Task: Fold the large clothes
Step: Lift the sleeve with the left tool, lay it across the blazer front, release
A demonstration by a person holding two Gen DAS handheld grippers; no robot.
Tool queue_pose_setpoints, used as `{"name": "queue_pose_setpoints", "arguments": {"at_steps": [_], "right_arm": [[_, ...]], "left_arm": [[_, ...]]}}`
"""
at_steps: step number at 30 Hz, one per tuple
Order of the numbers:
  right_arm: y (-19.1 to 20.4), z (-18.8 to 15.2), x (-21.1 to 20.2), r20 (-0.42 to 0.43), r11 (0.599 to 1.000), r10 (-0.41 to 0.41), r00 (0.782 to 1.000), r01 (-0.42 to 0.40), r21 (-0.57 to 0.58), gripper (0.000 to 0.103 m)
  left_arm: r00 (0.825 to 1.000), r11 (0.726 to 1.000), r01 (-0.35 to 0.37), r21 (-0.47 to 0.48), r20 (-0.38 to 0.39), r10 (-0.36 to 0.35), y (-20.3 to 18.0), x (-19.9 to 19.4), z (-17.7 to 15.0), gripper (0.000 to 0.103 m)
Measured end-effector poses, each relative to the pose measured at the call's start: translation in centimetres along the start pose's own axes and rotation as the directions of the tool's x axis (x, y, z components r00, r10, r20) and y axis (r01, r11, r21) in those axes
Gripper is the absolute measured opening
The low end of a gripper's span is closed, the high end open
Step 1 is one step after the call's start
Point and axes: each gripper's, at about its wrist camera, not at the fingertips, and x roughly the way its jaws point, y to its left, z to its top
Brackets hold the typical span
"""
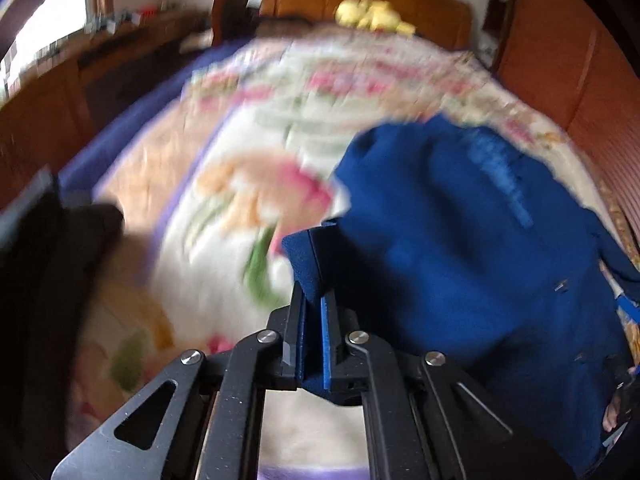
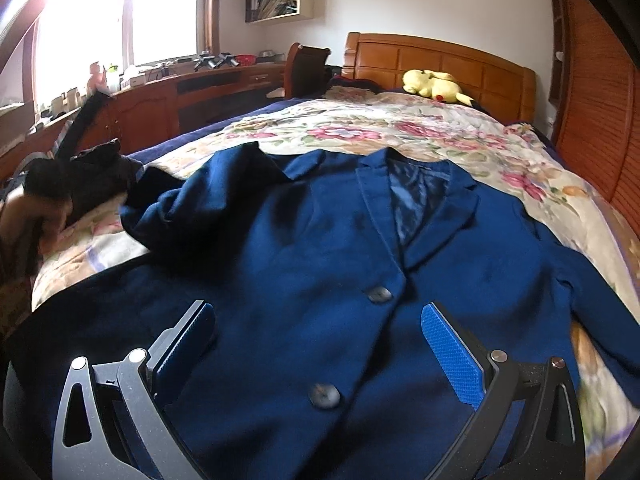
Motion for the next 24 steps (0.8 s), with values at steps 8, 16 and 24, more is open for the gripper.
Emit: {"name": "queue_pose_setpoints", "arguments": {"at_steps": [8, 16, 24], "right_arm": [[-3.8, -0.8, -4.3, 0.017, 0.994, -0.086, 0.996, 0.085, 0.066, 0.103], [-6.1, -1.5, -7.9, 0.035, 0.978, -0.165, 0.986, 0.158, 0.138, 0.103], [-6.1, -2.0, -10.5, 0.034, 0.966, -0.205, 0.978, 0.197, 0.167, 0.103]], "left_arm": [[0.972, 0.987, 0.067, 0.147, 0.215, -0.098, -9.8, -8.0, 5.6, 0.006], [0.931, 0.943, 0.164, 0.29, 0.272, -0.245, -20.8, -12.2, 7.7, 0.006], [0.909, 0.903, 0.216, 0.371, 0.26, -0.324, -25.5, -14.4, 6.6, 0.006]]}}
